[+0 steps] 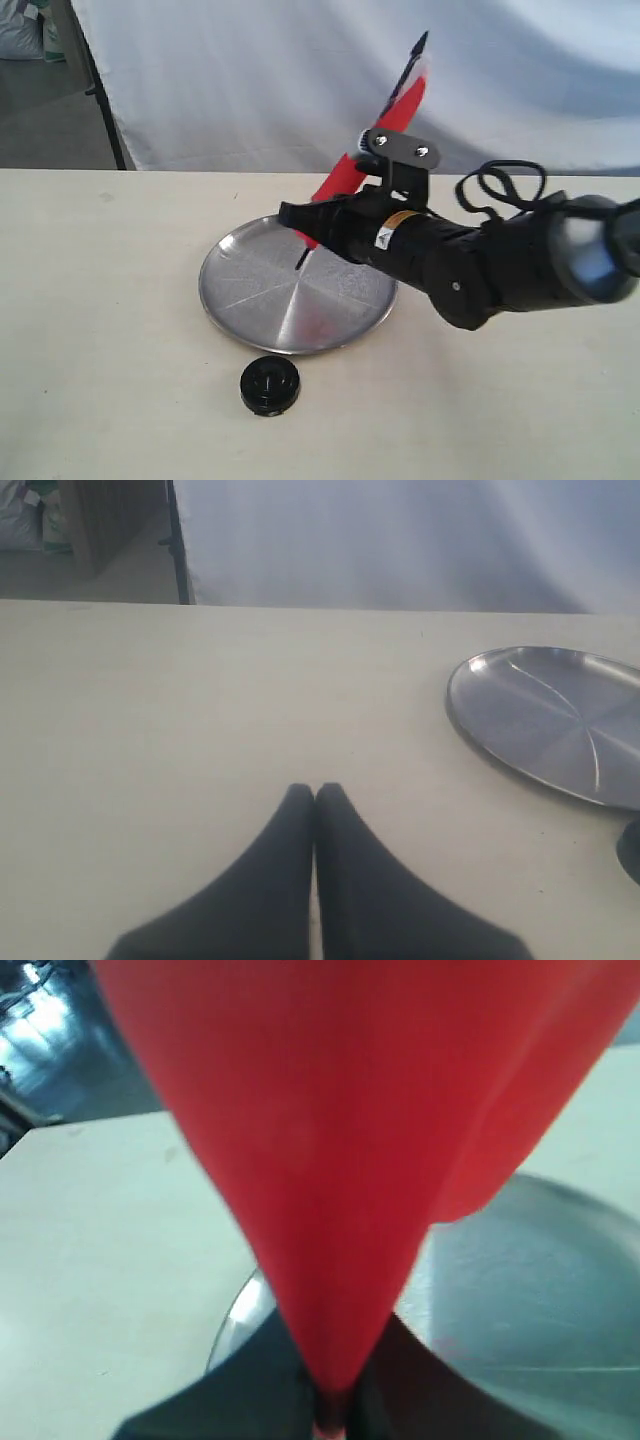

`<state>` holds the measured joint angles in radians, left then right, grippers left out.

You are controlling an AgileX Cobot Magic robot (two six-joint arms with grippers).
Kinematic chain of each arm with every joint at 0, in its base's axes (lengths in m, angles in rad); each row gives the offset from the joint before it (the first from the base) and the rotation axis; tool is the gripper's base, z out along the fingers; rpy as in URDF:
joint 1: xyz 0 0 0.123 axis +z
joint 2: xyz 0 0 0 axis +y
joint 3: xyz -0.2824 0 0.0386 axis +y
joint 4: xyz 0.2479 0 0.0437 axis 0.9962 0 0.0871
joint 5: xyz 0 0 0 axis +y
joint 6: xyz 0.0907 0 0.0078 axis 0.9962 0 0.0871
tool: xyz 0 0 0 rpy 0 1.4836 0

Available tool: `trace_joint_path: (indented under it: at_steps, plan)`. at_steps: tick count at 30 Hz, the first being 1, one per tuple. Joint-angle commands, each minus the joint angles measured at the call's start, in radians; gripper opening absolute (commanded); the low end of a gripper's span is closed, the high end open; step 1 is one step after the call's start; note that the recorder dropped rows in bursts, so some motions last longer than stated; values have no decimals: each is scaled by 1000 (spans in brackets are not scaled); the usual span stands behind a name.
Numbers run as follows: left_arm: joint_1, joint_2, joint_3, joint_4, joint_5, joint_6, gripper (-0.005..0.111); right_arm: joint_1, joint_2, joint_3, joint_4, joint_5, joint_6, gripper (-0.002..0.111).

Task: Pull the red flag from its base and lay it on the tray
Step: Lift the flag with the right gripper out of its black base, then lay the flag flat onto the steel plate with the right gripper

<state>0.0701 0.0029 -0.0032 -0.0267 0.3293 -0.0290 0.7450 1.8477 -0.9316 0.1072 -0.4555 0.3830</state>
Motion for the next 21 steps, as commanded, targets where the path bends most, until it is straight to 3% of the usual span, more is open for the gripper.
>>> trace_joint_path:
  at_steps: [1, 7, 9, 10, 12, 16, 21]
  plan:
    - [1, -3, 3, -2, -5, -1, 0, -16, 136, -138, -362, 17, 359, 0]
    - [1, -3, 3, -2, -5, -1, 0, -16, 296, -270, -435, 53, 545, 0]
    - [1, -3, 3, -2, -5, -1, 0, -18, 316, -270, -458, 50, 548, 14]
    - [1, -3, 3, -2, -5, -1, 0, -18, 320, -270, -476, 50, 556, 33]
    - [1, -3, 3, -2, -5, -1, 0, -18, 320, -270, -476, 46, 556, 55]
    - [1, -3, 3, -2, -5, -1, 0, -18, 320, -270, -492, 46, 573, 56]
    - [1, -3, 3, -5, -5, -1, 0, -18, 296, -270, -862, 50, 887, 56]
